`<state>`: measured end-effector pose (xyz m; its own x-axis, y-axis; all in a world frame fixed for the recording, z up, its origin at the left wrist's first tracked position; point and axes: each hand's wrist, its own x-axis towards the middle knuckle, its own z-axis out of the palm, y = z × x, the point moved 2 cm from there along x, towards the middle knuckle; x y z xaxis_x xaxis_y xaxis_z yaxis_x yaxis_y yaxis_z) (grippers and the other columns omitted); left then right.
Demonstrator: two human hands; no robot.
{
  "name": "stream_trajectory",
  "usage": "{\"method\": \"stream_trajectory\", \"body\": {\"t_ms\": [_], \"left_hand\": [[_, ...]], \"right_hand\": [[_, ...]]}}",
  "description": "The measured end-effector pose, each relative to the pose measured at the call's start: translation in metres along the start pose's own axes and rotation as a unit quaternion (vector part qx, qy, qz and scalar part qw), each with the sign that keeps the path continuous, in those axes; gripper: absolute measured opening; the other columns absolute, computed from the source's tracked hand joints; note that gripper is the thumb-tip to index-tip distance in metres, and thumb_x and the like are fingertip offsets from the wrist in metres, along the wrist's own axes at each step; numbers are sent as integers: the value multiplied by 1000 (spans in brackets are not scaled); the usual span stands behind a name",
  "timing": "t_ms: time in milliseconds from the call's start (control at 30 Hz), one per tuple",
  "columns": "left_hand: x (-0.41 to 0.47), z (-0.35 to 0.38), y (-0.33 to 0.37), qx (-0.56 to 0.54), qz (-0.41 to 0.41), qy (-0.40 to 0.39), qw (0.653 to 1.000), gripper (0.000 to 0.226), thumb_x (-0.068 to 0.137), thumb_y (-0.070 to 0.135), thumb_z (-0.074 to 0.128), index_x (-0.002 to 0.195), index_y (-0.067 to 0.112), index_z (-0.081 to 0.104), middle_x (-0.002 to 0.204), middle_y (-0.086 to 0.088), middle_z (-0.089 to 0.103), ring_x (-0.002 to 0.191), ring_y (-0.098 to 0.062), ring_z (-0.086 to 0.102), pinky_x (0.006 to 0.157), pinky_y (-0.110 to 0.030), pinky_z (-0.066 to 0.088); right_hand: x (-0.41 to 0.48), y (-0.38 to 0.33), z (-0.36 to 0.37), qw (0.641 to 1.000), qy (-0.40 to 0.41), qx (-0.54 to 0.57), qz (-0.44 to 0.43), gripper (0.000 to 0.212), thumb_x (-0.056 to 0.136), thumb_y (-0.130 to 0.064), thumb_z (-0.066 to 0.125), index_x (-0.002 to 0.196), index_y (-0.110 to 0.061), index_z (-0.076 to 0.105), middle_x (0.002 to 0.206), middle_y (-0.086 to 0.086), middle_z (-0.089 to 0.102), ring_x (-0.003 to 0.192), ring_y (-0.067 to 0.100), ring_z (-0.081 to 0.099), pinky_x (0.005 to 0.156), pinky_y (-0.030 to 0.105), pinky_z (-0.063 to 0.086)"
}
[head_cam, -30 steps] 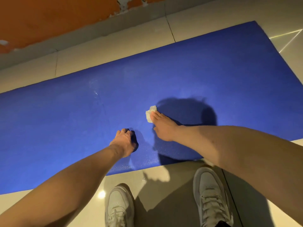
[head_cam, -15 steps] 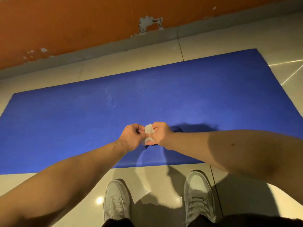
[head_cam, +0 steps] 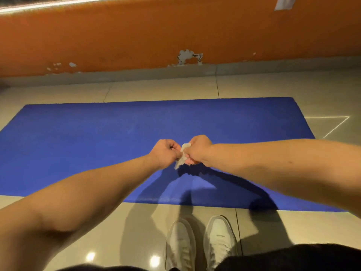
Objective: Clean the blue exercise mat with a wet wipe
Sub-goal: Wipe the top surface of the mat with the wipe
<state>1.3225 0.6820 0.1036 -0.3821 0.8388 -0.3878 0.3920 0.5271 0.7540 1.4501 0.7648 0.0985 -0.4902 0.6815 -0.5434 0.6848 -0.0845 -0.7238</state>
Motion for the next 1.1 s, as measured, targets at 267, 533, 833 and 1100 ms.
{"method": "stream_trajectory", "body": {"t_ms": [267, 533, 833, 1100], "left_hand": [[-7, 27, -7, -45, 22, -46, 998, 9, 84, 0, 62, 84, 5, 70, 73, -7, 65, 65, -18, 54, 65, -33, 50], [-6, 49, -23, -29, 10, -36, 999, 14, 84, -2, 60, 78, 9, 66, 66, -1, 62, 58, -14, 51, 54, -26, 46], [13, 95, -69, -16, -49, -17, 999, 13, 89, 1, 68, 80, 9, 63, 75, -1, 62, 69, -15, 55, 67, -19, 48], [30, 80, -112, 307, -92, -40, 946, 25, 91, 15, 58, 116, 11, 63, 122, -8, 51, 96, -25, 55, 84, -31, 48]], "right_hand": [[-21, 6, -10, 958, -46, 249, 136, 13, 101, -4, 44, 106, 1, 55, 114, 22, 62, 94, 40, 73, 83, 46, 62], [-6, 54, 7, 959, -70, 241, 135, 22, 104, -24, 54, 112, -7, 64, 109, 15, 71, 98, 30, 72, 89, 43, 60], [37, 116, 17, 993, -97, 54, 43, 7, 97, -14, 61, 101, -11, 66, 92, 4, 64, 85, 25, 66, 91, 42, 58], [74, 130, 19, 992, -16, -68, -107, 23, 89, -10, 52, 67, -14, 45, 65, 7, 42, 63, 23, 32, 60, 36, 33]]}}
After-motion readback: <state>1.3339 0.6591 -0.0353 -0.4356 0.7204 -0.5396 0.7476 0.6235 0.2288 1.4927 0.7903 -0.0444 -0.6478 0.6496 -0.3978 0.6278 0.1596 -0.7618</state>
